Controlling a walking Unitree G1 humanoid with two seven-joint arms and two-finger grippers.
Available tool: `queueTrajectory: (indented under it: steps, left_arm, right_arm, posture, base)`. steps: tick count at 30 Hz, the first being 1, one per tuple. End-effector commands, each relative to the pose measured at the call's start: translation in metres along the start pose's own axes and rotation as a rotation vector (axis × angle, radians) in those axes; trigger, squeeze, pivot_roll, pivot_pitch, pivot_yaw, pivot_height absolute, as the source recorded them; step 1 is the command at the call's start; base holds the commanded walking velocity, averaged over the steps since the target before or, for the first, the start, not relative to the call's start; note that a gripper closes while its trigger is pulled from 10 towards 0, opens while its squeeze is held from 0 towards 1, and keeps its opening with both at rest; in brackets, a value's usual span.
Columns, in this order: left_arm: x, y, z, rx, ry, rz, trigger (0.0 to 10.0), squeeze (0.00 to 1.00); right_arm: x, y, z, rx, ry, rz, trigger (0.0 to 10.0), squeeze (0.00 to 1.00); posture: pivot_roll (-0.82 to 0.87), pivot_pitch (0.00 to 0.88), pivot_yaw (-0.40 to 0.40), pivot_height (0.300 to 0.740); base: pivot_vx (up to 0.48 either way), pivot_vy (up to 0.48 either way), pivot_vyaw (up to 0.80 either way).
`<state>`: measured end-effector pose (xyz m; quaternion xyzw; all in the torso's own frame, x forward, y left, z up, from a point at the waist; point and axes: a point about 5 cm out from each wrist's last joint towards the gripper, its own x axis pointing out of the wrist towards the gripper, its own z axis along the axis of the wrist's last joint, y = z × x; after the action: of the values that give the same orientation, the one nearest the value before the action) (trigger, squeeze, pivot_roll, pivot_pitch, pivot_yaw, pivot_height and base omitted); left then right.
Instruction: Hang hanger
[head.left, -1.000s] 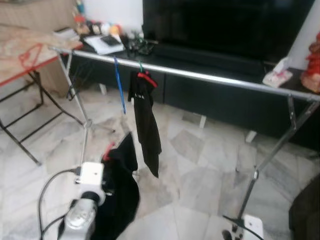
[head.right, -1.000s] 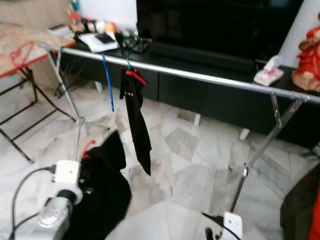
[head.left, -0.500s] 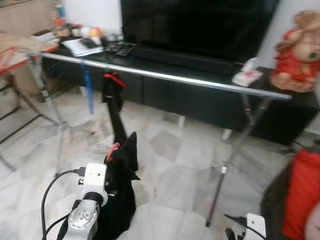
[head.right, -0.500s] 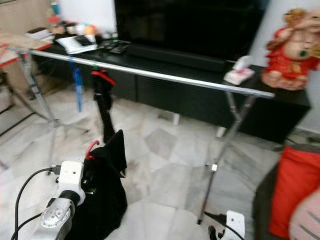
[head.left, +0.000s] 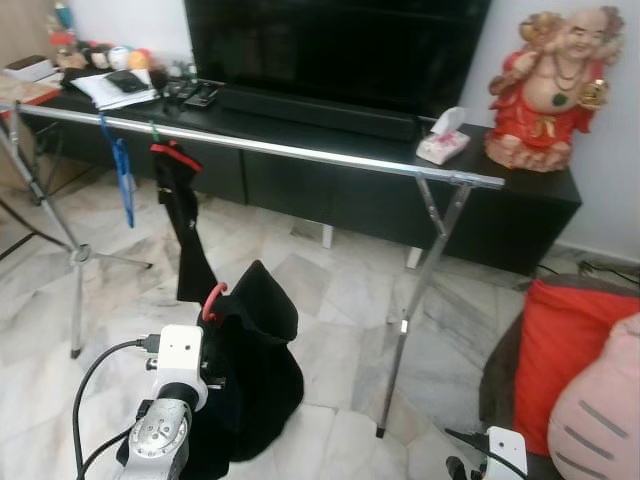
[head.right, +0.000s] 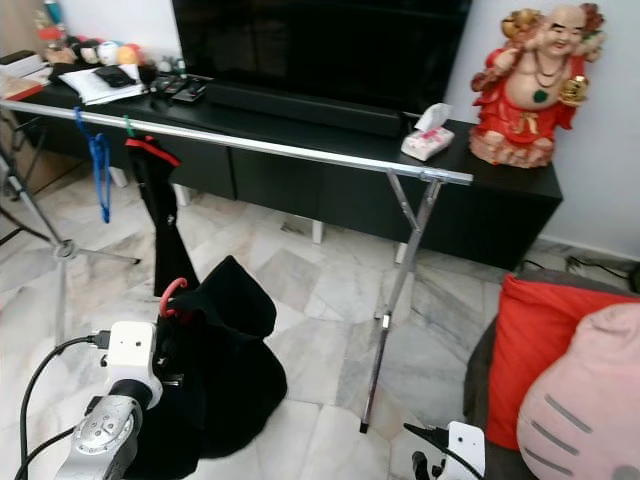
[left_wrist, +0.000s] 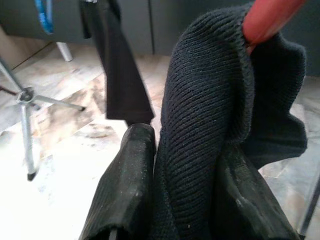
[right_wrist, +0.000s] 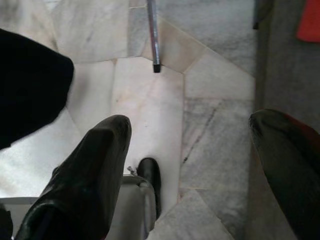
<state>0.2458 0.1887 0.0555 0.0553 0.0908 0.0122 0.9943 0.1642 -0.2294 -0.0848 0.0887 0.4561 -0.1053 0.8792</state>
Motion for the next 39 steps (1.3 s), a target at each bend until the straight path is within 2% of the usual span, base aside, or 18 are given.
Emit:
queueTrajectory:
  steps: [1, 5, 24, 29, 39]
  left_arm:
    - [0.0013, 0.0041, 0.0120, -0.006, -0.062, 0.021, 10.0, 0.00]
    - [0.0011, 0.0045, 0.0126, -0.008, -0.065, 0.024, 10.0, 0.00]
    - [0.0002, 0.0053, 0.0127, -0.011, -0.067, 0.030, 10.0, 0.00]
    - [0.0005, 0.0049, 0.0128, -0.009, -0.067, 0.029, 10.0, 0.00]
    - [0.0005, 0.0040, 0.0127, -0.006, -0.067, 0.027, 10.0, 0.00]
  right_arm:
    - [0.0001, -0.0003, 0.0012, -0.007, -0.006, -0.002, 10.0, 0.00]
    - [0.0001, -0.0001, 0.0012, -0.009, -0.006, 0.001, 10.0, 0.00]
    - [0.0000, -0.0011, 0.0007, -0.005, 0.002, -0.006, 10.0, 0.00]
    - [0.0001, -0.0010, 0.0010, -0.007, 0.002, -0.003, 10.0, 0.00]
    - [0.0001, -0.0012, 0.0015, -0.017, 0.002, 0.000, 10.0, 0.00]
  posture:
    - [0.08, 0.000, -0.043, 0.716]
    - [0.08, 0.000, -0.044, 0.716]
    - [0.08, 0.000, -0.048, 0.716]
    - [0.09, 0.000, -0.050, 0.716]
    - [0.09, 0.000, -0.054, 0.716]
  base:
    - [0.000, 0.000, 0.00]
    - [0.000, 0.000, 0.00]
    - [0.263, 0.000, 0.00]
    - [0.273, 0.000, -0.69]
    - [0.274, 0.000, 0.00]
